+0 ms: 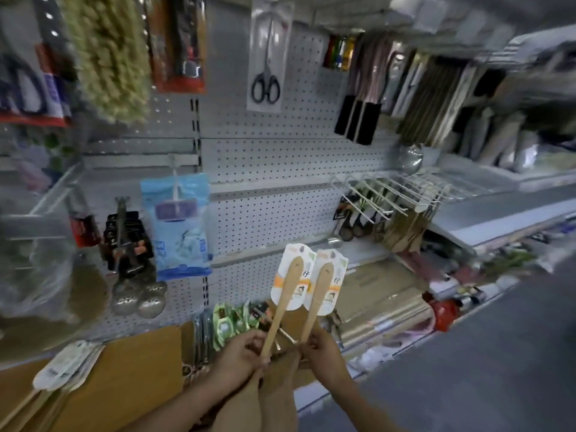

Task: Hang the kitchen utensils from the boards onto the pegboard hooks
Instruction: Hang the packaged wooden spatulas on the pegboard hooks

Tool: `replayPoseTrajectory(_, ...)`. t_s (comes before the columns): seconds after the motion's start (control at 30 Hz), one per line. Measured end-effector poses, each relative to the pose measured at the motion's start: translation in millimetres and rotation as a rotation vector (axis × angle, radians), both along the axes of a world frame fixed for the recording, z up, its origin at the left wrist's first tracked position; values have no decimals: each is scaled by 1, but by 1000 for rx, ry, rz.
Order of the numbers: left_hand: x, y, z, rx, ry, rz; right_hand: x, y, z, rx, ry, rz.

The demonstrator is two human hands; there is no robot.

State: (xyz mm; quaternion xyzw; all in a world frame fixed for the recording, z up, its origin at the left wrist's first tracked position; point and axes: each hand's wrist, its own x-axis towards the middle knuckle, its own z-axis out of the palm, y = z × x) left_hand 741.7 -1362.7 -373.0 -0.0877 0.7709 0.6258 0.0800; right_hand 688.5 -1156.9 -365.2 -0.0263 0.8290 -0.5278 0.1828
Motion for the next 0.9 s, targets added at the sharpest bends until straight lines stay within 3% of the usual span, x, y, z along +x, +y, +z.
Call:
replayPoseTrajectory(0.13, -31, 71, 11, 79, 36, 32, -19, 76, 19, -42, 93, -50)
replayPoseTrajectory(0.47, -98, 239, 38, 38, 147, -15, -75, 263, 48, -80, 181, -133)
replayPoseTrajectory(0.9, -201, 385, 53, -36, 247, -137, -148, 413, 55, -165, 293, -309)
